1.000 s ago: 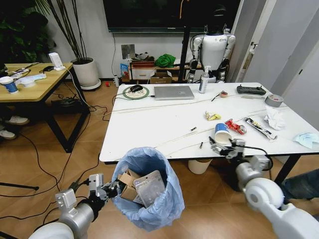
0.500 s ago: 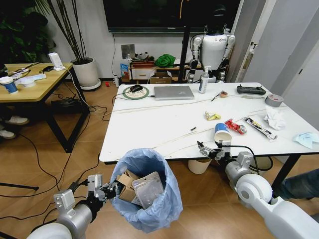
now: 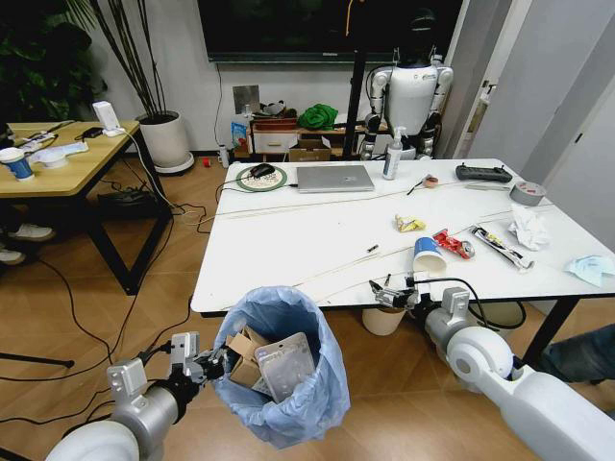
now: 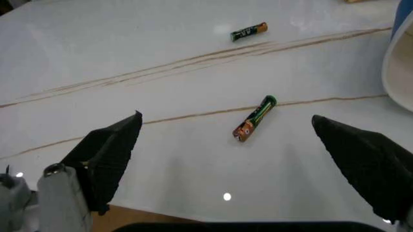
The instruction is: Pick up the trash bin and place the trash from the table into it.
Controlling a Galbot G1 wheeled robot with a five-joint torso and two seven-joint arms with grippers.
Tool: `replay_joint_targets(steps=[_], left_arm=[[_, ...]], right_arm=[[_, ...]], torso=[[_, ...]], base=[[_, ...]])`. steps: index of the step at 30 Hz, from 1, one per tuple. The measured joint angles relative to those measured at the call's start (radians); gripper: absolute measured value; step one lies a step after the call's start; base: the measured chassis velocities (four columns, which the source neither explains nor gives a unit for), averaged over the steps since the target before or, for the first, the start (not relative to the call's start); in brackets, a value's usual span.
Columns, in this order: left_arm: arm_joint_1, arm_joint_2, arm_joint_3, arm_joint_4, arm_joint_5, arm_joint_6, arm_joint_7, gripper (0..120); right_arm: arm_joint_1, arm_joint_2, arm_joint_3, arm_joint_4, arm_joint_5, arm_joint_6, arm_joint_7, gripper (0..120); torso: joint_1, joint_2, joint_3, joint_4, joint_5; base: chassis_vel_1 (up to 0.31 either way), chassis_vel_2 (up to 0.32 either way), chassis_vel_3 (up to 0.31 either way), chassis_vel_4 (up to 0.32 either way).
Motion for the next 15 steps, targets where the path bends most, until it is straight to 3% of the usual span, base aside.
replay_joint_targets(steps=[15], left_arm=[[-0.029,0.016,0.011,0.027,-0.016,-0.001,0.001,0]], right_arm=[[0.062,0.018,-0.032,-0.103,-0.031,0.011,-0.039,90]], torso=[[0.000,0.000,0.000,0.0000,-0.0001]], base=[[0.000,0.000,0.000,0.000]])
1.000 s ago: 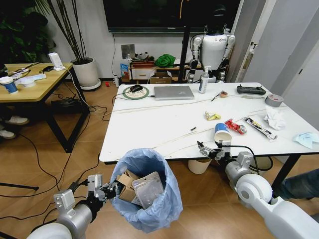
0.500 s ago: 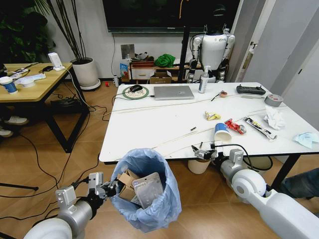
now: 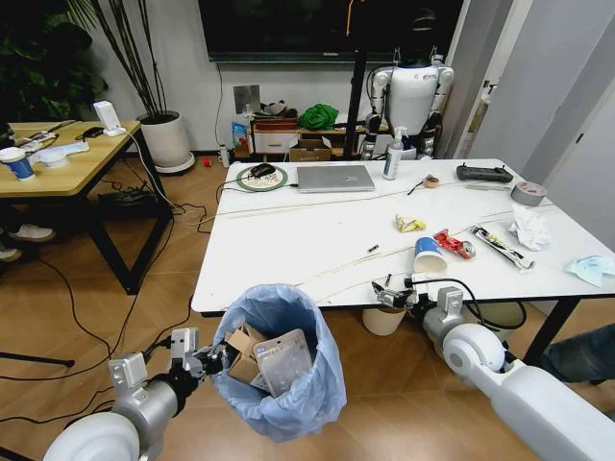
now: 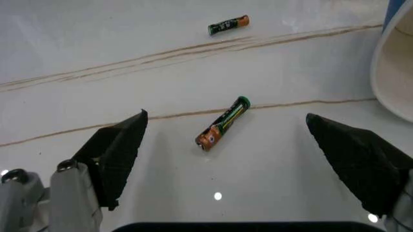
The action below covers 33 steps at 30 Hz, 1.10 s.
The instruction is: Pick up the trash bin and place the trash from the table into it.
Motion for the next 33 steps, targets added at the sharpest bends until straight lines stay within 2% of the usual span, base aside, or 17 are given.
replay_joint_targets(steps=[2,4,6,10,11,12,18,19,25,33], left_arm=[[-0.001,0.000,0.001,0.002,0.000,0.000,0.001,0],[-0.002,0.000,0.001,0.003,0.000,0.000,0.001,0],[-0.002,0.000,0.002,0.004,-0.001,0.000,0.001,0],[-0.004,0.001,0.002,0.005,-0.002,-0.001,0.001,0],[-0.005,0.001,0.002,0.005,-0.002,-0.001,0.002,0],[-0.005,0.001,0.002,0.005,-0.002,-0.001,0.002,0],[-0.006,0.001,0.002,0.005,-0.003,-0.002,0.002,0],[-0.006,0.001,0.002,0.005,-0.003,-0.002,0.002,0],[-0.002,-0.007,0.003,-0.001,-0.004,-0.002,0.001,0],[0.001,-0.011,0.006,0.000,0.001,-0.002,0.003,0]], right_arm=[[0.006,0.001,-0.002,-0.004,0.000,0.000,-0.002,88],[0.007,0.002,-0.003,-0.007,0.001,0.000,-0.005,79],[0.007,0.002,-0.003,-0.007,0.001,0.000,-0.007,76],[0.001,0.000,-0.003,-0.006,0.001,0.002,-0.013,61],[0.000,0.000,-0.002,-0.005,0.001,0.002,-0.013,54],[0.000,0.000,-0.002,-0.005,0.001,0.002,-0.013,54],[-0.002,-0.011,-0.001,0.006,0.003,0.001,-0.014,29],[-0.002,-0.011,-0.001,0.006,0.003,0.001,-0.014,29],[-0.013,-0.020,0.001,0.018,0.002,0.006,-0.022,3],[-0.020,-0.022,0.000,0.023,0.000,0.010,-0.026,0]], torso=[[0.000,0.000,0.000,0.0001,0.0000],[0.000,0.000,0.000,0.0000,0.0000],[0.000,0.000,0.000,0.0000,0.0000],[0.000,0.000,0.000,0.0000,-0.0002],[0.000,0.000,0.000,-0.0001,-0.0001],[0.000,0.000,0.000,-0.0001,-0.0001],[0.000,0.000,0.000,0.0000,0.0001],[0.000,0.000,0.000,0.0000,0.0001],[0.000,0.000,0.000,0.0000,0.0000],[0.000,0.000,0.000,0.0000,0.0000]], base=[[0.000,0.000,0.000,0.000],[0.000,0.000,0.000,0.000],[0.000,0.000,0.000,0.000],[0.000,0.000,0.000,0.000],[0.000,0.000,0.000,0.000],[0.000,0.000,0.000,0.000],[0.000,0.000,0.000,0.000],[0.000,0.000,0.000,0.000],[0.000,0.000,0.000,0.000],[0.000,0.000,0.000,0.000]])
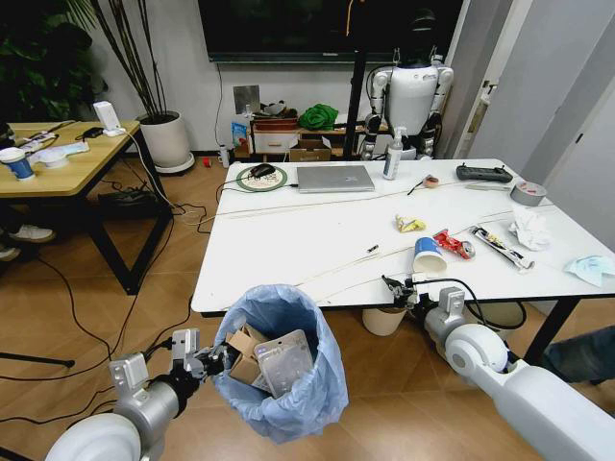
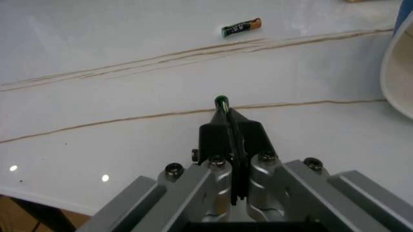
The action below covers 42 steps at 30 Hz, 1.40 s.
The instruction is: Pick up the trash bin and place the trash from the table into it.
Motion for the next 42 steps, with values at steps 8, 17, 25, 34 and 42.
replay_joint_targets(steps=[8,17,25,34,42], left_arm=[[-0.006,0.004,0.002,0.000,0.000,0.000,0.000,0],[-0.015,0.005,0.005,0.010,-0.003,0.000,0.000,0],[-0.023,0.006,0.008,0.012,-0.003,0.000,0.000,0],[-0.021,0.007,0.008,0.012,-0.004,0.000,0.001,0],[-0.024,0.005,0.007,0.012,-0.004,0.000,0.001,0]], right_arm=[[0.001,0.004,-0.002,-0.004,-0.001,0.004,-0.004,0],[0.013,0.006,0.008,-0.008,0.015,0.005,-0.008,0],[0.013,0.000,0.019,-0.001,0.023,0.005,-0.010,0],[0.007,0.001,0.019,0.005,0.017,0.003,-0.011,20],[0.002,-0.006,0.022,-0.005,0.000,0.002,-0.015,50]], torso=[[0.000,0.000,0.000,-0.0001,0.0000],[0.000,0.000,0.000,0.0000,0.0002],[0.000,0.000,0.000,-0.0001,0.0000],[0.000,0.000,0.000,0.0000,0.0000],[0.000,0.000,0.000,-0.0001,0.0000]], base=[[0.000,0.000,0.000,0.000],[0.000,0.000,0.000,0.000],[0.000,0.000,0.000,0.000],[0.000,0.000,0.000,0.000],[0.000,0.000,0.000,0.000]])
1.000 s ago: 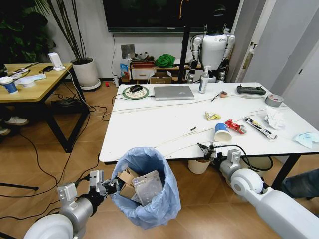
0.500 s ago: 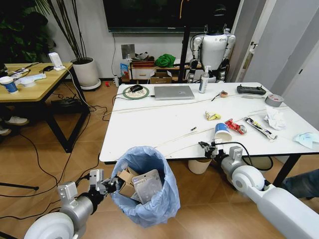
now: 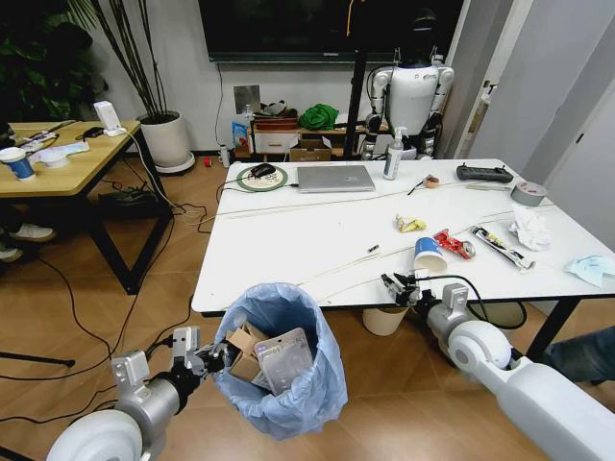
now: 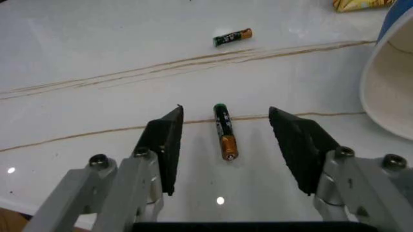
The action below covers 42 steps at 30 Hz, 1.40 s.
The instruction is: Pick up the trash bin and place the trash from the table into it.
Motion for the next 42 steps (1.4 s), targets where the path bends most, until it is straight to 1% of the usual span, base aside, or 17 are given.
replay_joint_targets(steps=[1,7,8,11,15,17,20,22,23,25,26,29,31,37,38,39,42], left_arm=[[0.000,0.000,0.000,0.000,0.000,0.000,0.000,0],[-0.003,0.001,0.000,0.000,-0.001,0.000,0.000,0],[-0.003,0.001,0.000,0.000,-0.001,0.000,0.000,0],[-0.003,0.002,0.000,0.000,-0.002,0.000,0.000,0],[-0.003,0.003,0.000,0.001,-0.002,0.000,0.000,0],[-0.003,0.004,0.000,0.001,-0.003,0.000,0.000,0],[-0.003,0.005,0.000,0.001,-0.003,0.000,0.000,0],[-0.002,0.005,-0.001,0.001,-0.003,0.000,0.000,0],[-0.002,0.005,-0.001,0.001,-0.003,0.000,0.000,0],[0.000,0.005,-0.002,0.001,-0.004,0.000,0.000,0],[0.001,0.005,-0.002,0.001,-0.004,0.000,0.000,0],[0.001,0.005,-0.002,0.000,-0.004,0.000,0.000,0],[0.001,0.005,-0.002,-0.001,-0.004,0.000,0.000,0],[0.000,0.004,-0.002,0.000,-0.004,0.000,0.000,0],[0.000,0.004,-0.002,0.000,-0.004,0.000,0.000,0],[0.000,0.003,-0.002,0.000,-0.004,-0.001,0.000,0],[-0.001,0.002,-0.001,0.001,-0.004,-0.001,0.000,0]], right_arm=[[0.000,0.000,0.000,0.000,0.000,0.000,0.000,50],[-0.007,-0.001,0.001,0.000,-0.009,0.000,-0.004,77],[-0.007,-0.001,0.001,0.000,-0.009,0.000,-0.004,77],[-0.007,-0.001,0.001,0.000,-0.012,0.000,-0.004,88],[-0.008,-0.002,0.000,-0.001,-0.015,0.000,-0.006,90],[-0.009,-0.002,-0.002,-0.002,-0.016,-0.001,-0.007,86],[-0.010,-0.002,-0.007,-0.006,-0.021,0.000,-0.008,74],[-0.012,-0.004,-0.012,-0.011,-0.029,0.000,-0.011,64],[-0.012,-0.004,-0.012,-0.011,-0.029,0.000,-0.011,64],[-0.014,-0.004,-0.014,-0.012,-0.033,0.001,-0.012,57],[-0.016,-0.005,-0.014,-0.012,-0.034,0.001,-0.012,50],[-0.017,-0.005,-0.015,-0.012,-0.037,0.001,-0.012,38],[-0.017,-0.005,-0.015,-0.011,-0.037,0.001,-0.012,35],[-0.015,-0.008,-0.016,-0.011,-0.036,0.000,-0.013,8],[-0.015,-0.008,-0.016,-0.011,-0.036,0.000,-0.013,8],[-0.014,-0.007,-0.016,-0.011,-0.035,0.000,-0.013,4],[-0.012,-0.007,-0.019,-0.012,-0.034,0.000,-0.013,0]], torso=[[0.000,0.000,0.000,0.0000,0.0000],[0.000,0.000,0.000,0.0000,0.0000],[0.000,0.000,0.000,0.0000,0.0000],[0.000,0.000,0.000,0.0000,0.0000],[0.000,0.000,0.000,0.0000,-0.0001],[0.000,0.000,0.000,0.0000,0.0000],[0.000,0.000,0.000,0.0000,-0.0001],[0.000,0.000,0.000,0.0000,0.0000],[0.000,0.000,0.000,0.0000,0.0000],[0.000,0.000,0.000,0.0000,-0.0003],[0.000,0.000,0.000,0.0000,-0.0003],[0.000,0.000,0.000,0.0000,-0.0003],[0.000,0.000,0.000,0.0000,-0.0002],[0.000,0.000,0.000,0.0000,0.0000],[0.000,0.000,0.000,0.0000,0.0000],[0.000,0.000,0.000,0.0000,0.0000],[0.000,0.000,0.000,0.0000,0.0000]], base=[[0.000,0.000,0.000,0.000],[0.000,0.000,0.000,0.000],[0.000,0.000,0.000,0.000],[0.000,0.000,0.000,0.000],[0.000,0.000,0.000,0.000],[0.000,0.000,0.000,0.000],[0.000,0.000,0.000,0.000],[0.000,0.000,0.000,0.000],[0.000,0.000,0.000,0.000],[0.000,0.000,0.000,0.000],[0.000,0.000,0.000,0.000],[0.000,0.000,0.000,0.000],[0.000,0.000,0.000,0.000],[0.000,0.000,0.000,0.000],[0.000,0.000,0.000,0.000],[0.000,0.000,0.000,0.000],[0.000,0.000,0.000,0.000]])
